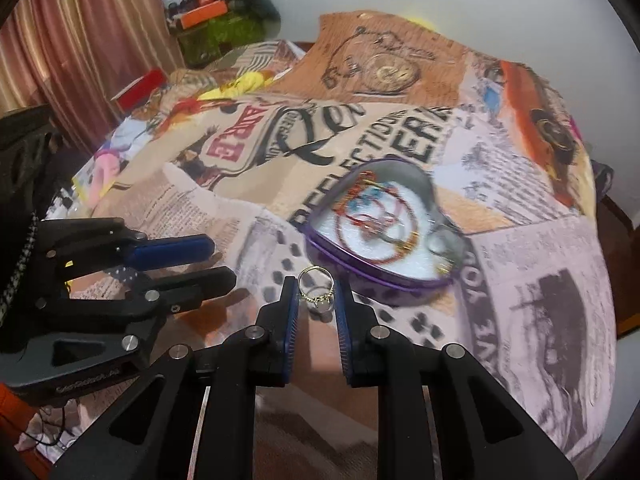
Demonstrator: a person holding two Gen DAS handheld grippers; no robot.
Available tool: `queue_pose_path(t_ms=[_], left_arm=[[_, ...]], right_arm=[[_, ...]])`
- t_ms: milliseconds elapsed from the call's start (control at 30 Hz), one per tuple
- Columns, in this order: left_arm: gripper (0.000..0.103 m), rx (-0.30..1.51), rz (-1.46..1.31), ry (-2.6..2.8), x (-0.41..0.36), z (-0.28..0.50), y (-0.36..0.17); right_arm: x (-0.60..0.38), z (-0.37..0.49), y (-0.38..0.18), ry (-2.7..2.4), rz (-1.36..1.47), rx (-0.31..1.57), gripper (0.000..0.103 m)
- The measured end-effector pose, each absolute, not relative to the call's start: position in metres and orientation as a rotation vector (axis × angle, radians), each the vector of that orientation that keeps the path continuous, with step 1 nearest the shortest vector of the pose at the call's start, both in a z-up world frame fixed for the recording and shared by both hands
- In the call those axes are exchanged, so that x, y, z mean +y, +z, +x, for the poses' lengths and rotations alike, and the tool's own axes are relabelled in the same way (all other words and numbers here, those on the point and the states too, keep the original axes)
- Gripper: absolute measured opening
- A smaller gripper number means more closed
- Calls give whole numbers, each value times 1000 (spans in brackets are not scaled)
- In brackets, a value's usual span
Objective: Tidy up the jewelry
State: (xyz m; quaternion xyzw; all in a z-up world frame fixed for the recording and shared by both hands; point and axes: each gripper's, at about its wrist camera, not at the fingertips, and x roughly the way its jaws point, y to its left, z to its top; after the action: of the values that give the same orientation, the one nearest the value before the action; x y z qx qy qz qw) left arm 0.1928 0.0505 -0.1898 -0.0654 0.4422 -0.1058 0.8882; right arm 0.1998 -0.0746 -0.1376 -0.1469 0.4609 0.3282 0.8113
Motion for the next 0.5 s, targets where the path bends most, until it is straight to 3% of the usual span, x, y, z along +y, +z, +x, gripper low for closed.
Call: queue_pose_path(t_ms=[500], left_arm=[[26,974,-96,-260,13,218,-205]], right_arm=[[-121,201,-134,644,-209,949,16]])
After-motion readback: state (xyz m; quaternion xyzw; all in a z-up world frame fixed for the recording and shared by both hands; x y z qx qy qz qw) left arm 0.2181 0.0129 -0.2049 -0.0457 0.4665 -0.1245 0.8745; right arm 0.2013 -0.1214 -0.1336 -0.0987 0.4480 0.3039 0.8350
